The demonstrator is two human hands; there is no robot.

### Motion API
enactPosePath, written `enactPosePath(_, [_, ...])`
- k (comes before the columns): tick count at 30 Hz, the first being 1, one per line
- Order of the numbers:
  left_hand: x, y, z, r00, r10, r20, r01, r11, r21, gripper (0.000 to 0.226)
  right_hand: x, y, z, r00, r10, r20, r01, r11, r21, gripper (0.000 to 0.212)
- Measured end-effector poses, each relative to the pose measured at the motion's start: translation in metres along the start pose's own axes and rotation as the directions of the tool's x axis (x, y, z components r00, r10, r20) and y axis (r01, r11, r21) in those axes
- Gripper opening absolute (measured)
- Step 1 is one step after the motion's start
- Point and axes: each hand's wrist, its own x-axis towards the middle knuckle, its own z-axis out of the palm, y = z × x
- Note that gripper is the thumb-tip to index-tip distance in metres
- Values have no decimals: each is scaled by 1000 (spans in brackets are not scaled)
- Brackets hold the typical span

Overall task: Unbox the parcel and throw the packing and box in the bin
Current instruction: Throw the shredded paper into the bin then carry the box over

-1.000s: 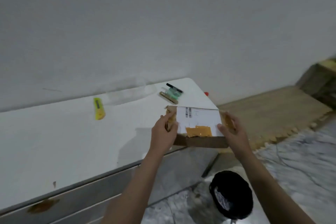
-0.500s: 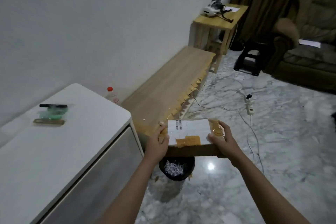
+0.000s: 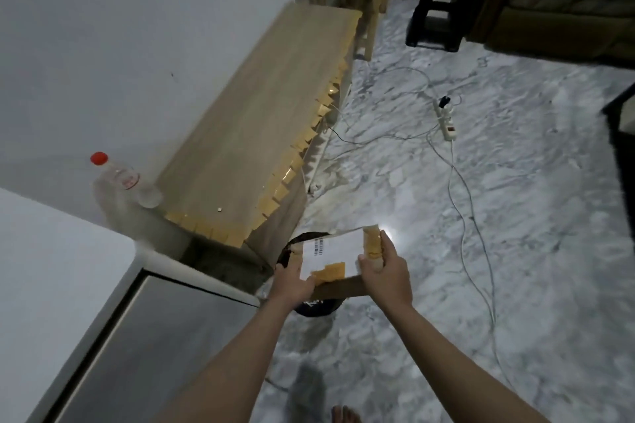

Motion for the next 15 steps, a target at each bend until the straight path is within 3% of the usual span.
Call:
enactPosePath(2, [4,5,6,1000,-27,12,27,999,21,72,16,8,19,1000,8,-13,-8,1000,-20,63])
enactPosePath(9, [-11,-12,19,1000,-29,9,29,999,15,67,32,26,67,957,117,266,-107,993,-51,65])
enactPosePath(15, [-84,-26,-8,997,-12,-75,-5,974,-228,61,-16,7,68,953,119,279,-124,992,0,57])
